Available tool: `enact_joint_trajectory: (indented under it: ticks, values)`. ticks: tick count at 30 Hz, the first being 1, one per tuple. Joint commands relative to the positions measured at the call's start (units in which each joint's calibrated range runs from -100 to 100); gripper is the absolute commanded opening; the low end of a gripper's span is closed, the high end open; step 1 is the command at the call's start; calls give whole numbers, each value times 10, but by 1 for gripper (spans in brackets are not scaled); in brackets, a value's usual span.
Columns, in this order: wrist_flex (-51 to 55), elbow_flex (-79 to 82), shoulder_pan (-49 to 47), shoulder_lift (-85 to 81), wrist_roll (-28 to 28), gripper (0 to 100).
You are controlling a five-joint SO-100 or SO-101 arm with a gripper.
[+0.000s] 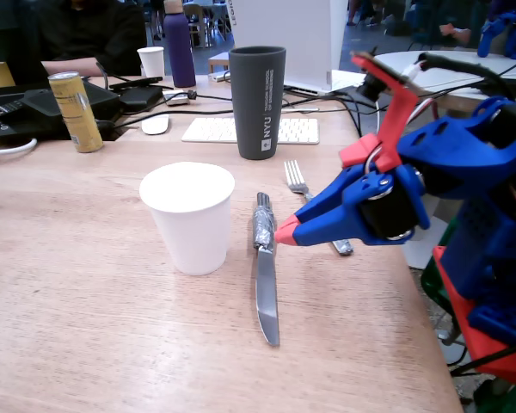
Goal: Grab the fork and place it in gray glass
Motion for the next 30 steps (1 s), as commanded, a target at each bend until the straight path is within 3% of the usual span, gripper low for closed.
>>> enact_joint_trajectory:
  ticks: [1,30]
  values:
    - [1,4,0,0,1,0]
    - [1,4,-15,0,-1,0]
